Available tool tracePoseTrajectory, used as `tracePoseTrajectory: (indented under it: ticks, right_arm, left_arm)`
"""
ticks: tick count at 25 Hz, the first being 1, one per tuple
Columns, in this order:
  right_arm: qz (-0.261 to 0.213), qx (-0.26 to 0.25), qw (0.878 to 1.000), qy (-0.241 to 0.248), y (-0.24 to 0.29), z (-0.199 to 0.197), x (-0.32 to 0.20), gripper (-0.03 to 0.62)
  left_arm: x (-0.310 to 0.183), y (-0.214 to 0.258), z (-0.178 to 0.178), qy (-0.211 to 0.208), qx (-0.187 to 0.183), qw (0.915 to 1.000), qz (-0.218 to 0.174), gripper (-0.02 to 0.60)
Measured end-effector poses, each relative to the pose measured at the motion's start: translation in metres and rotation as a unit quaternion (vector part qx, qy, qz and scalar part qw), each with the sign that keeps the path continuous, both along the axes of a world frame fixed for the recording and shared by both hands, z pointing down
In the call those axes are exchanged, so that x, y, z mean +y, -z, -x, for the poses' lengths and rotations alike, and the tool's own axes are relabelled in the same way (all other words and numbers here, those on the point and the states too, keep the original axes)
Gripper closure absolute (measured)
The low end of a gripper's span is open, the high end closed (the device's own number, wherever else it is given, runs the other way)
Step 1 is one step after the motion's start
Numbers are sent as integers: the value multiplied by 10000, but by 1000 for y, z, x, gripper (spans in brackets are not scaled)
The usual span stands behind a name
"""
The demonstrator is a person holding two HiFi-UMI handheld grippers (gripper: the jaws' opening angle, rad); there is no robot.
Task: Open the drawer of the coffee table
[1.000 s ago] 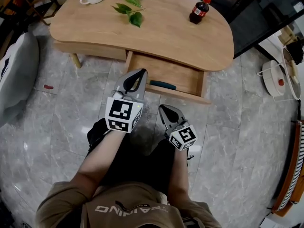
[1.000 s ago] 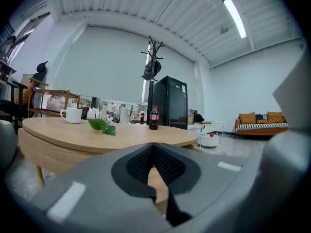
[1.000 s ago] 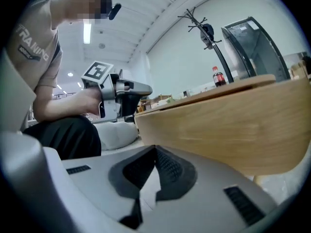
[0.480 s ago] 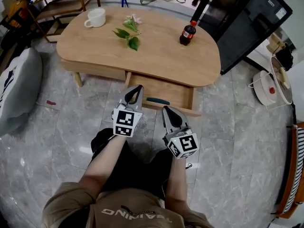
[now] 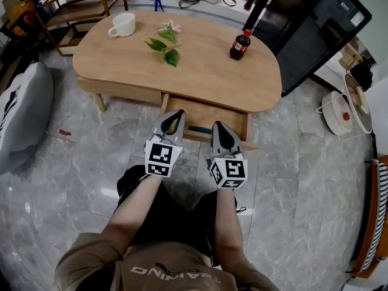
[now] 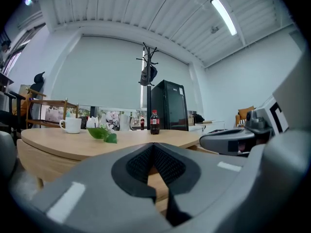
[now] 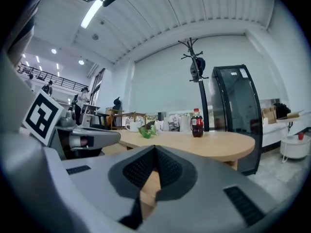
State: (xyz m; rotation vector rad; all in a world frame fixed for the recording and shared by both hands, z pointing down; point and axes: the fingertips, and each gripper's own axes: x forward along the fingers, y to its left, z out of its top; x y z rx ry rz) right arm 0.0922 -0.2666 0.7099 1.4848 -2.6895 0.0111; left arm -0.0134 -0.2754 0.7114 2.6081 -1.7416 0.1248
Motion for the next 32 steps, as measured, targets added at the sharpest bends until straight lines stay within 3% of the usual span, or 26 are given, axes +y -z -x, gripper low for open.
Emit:
tracePoseTrajectory:
  ticks: [5,12,17,21,25,29,32]
  right_arm:
    - [181,-95,9998,-34,-14,-3,-2,588]
    - [20,129,9999,-53,-4,-2,-1,588]
    - [-70,282,9996,62,8,4,-6,588]
    - [75,170,9998,52,6,10,-12,588]
    - [349,-47,9994,-60,8,9,-20,588]
    - [521,-115,9985,-116,42,11,-31,588]
    - [551,-128,9982,-217,80,8,-35,588]
  left_arm:
    - [1,3,-1,-66,-1,10000,-25,580]
    - [2,2,1,-133,-17,9999,59,580]
    - [11,1,1,-218,270,9990,282,580]
    - [11,11,10,-225,71,9996,150,580]
    - [-2,23,17,-208,0,9992,349,580]
    - [-30,62,14,-182,-309,9988,319,580]
    - [-34,95,3,-300,-314,9977,519,580]
